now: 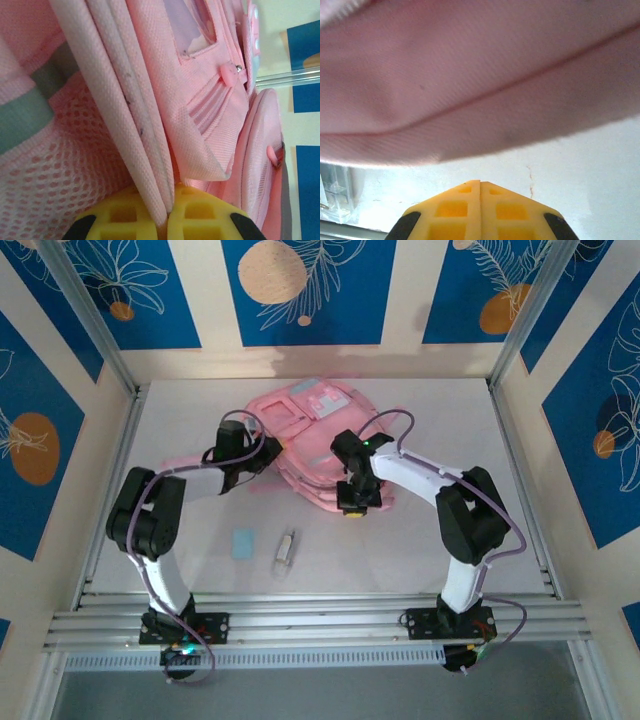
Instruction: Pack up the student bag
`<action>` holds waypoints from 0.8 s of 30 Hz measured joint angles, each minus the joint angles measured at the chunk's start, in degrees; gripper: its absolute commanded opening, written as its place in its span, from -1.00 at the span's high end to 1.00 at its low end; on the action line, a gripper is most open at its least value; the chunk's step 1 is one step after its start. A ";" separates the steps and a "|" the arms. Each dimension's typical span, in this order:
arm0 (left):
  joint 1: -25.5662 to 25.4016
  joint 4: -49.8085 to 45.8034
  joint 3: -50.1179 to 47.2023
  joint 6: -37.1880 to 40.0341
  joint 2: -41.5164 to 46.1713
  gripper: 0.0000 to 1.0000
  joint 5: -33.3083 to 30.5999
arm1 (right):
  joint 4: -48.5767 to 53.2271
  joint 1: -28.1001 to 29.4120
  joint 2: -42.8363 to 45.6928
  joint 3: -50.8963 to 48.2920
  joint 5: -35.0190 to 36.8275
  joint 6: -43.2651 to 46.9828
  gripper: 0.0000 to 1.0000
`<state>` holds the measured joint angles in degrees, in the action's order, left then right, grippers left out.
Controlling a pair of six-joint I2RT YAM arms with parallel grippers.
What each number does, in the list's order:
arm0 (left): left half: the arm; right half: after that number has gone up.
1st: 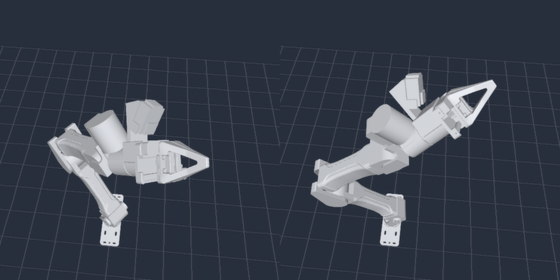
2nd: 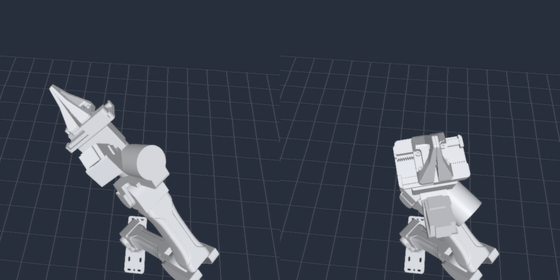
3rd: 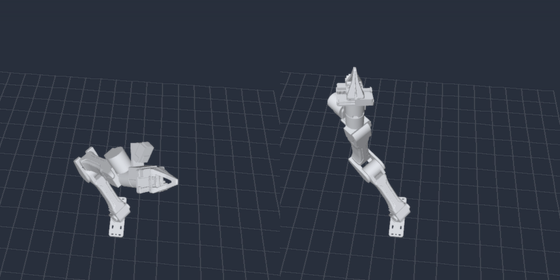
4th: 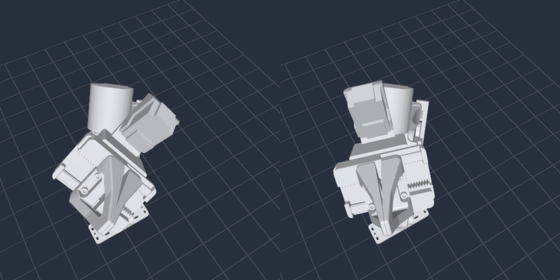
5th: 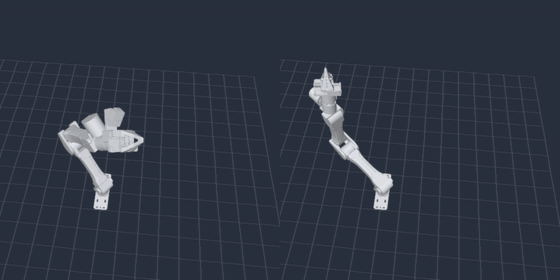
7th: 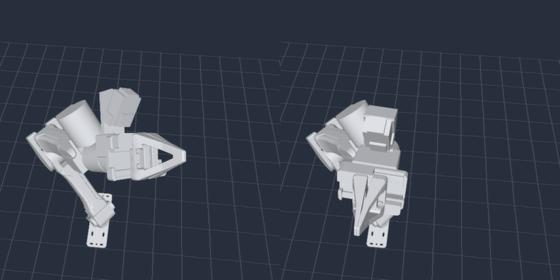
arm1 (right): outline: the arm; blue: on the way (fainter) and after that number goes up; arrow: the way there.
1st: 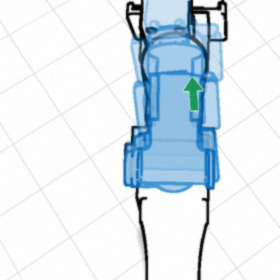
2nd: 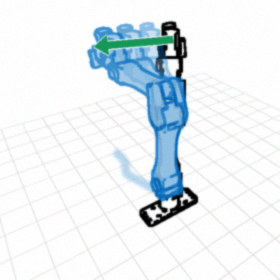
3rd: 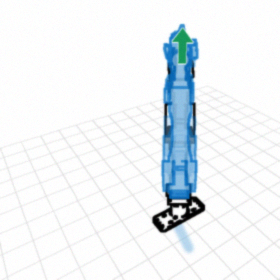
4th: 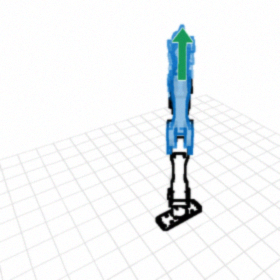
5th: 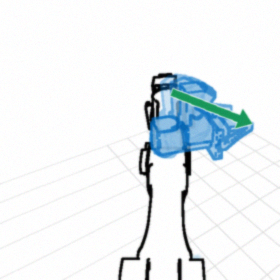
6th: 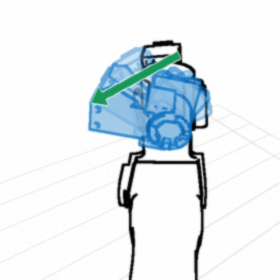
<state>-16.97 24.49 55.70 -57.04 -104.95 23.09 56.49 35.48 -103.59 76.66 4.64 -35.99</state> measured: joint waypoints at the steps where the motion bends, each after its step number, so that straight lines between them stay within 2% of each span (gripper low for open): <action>1: 0.07 -0.24 0.50 0.22 -0.20 1.00 0.28 | -0.02 0.02 0.00 0.17 -0.17 0.09 1.00; 5: 0.02 -1.25 0.59 0.39 0.39 1.00 0.52 | -0.24 1.03 0.00 2.14 -0.48 0.24 1.00; 14: -2.43 -1.40 -4.20 -3.54 7.63 1.00 -1.07 | -8.74 5.14 2.71 5.64 -4.11 -3.67 0.50; 24: -5.20 1.68 -5.55 -8.76 8.83 1.00 -3.67 | -22.27 5.77 3.19 1.92 -5.84 -12.46 0.13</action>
<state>-22.17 26.17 50.15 -65.80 -96.12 19.42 34.22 41.25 -100.40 78.59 -1.19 -48.45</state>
